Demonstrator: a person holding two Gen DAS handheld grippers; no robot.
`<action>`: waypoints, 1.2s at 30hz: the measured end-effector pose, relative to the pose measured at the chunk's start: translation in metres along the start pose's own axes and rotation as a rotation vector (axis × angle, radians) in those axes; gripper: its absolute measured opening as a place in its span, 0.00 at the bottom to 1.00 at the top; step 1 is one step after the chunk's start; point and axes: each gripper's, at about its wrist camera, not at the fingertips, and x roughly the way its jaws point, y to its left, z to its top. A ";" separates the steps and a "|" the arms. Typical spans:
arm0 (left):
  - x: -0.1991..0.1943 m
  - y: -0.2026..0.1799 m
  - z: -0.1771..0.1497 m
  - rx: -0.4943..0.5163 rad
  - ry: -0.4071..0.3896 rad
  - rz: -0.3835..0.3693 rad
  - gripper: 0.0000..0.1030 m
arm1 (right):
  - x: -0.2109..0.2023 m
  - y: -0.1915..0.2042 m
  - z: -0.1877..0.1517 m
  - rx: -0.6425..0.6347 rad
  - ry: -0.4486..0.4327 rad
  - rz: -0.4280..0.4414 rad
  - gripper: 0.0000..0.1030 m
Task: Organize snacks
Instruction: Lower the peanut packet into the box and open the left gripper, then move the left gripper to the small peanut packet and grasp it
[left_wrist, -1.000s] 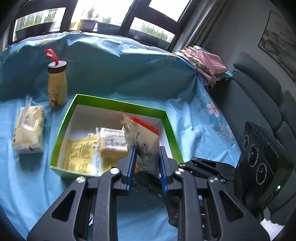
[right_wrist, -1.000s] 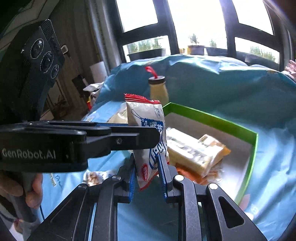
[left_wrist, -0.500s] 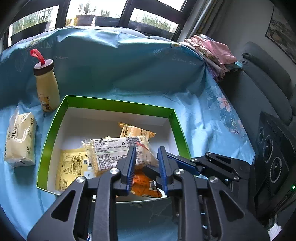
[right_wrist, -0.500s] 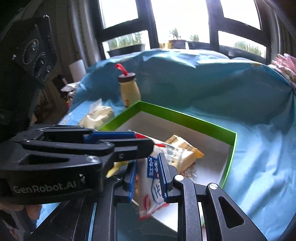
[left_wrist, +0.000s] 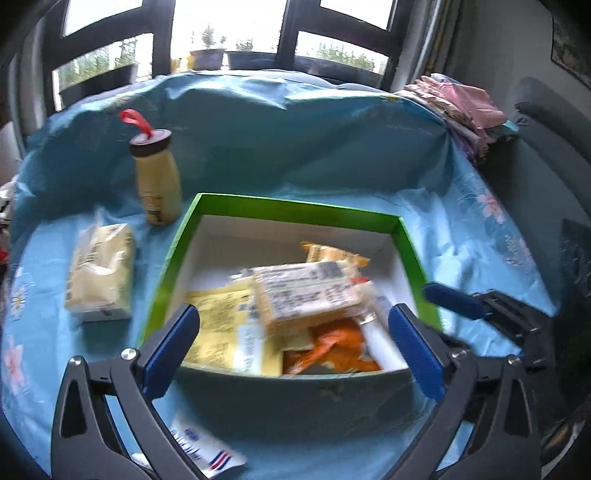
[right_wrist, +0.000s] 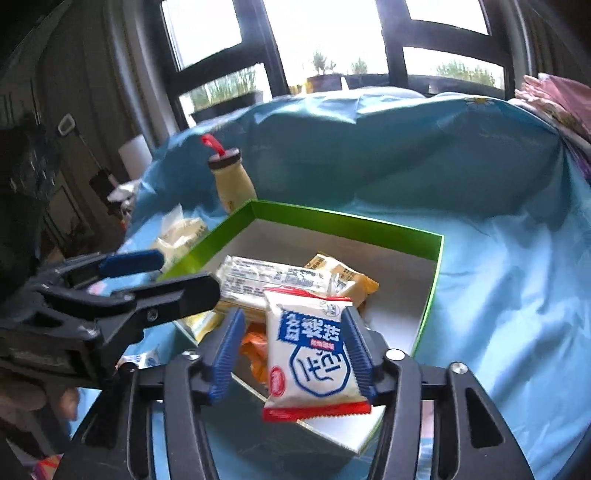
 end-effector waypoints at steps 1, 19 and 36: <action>-0.004 0.003 -0.003 -0.006 -0.007 0.010 1.00 | -0.003 0.001 -0.002 0.000 -0.005 0.011 0.55; -0.061 0.031 -0.048 -0.067 -0.052 0.136 1.00 | -0.030 0.049 -0.032 -0.100 0.001 0.135 0.58; -0.072 0.105 -0.115 -0.314 0.025 0.171 1.00 | 0.001 0.085 -0.056 -0.172 0.123 0.212 0.58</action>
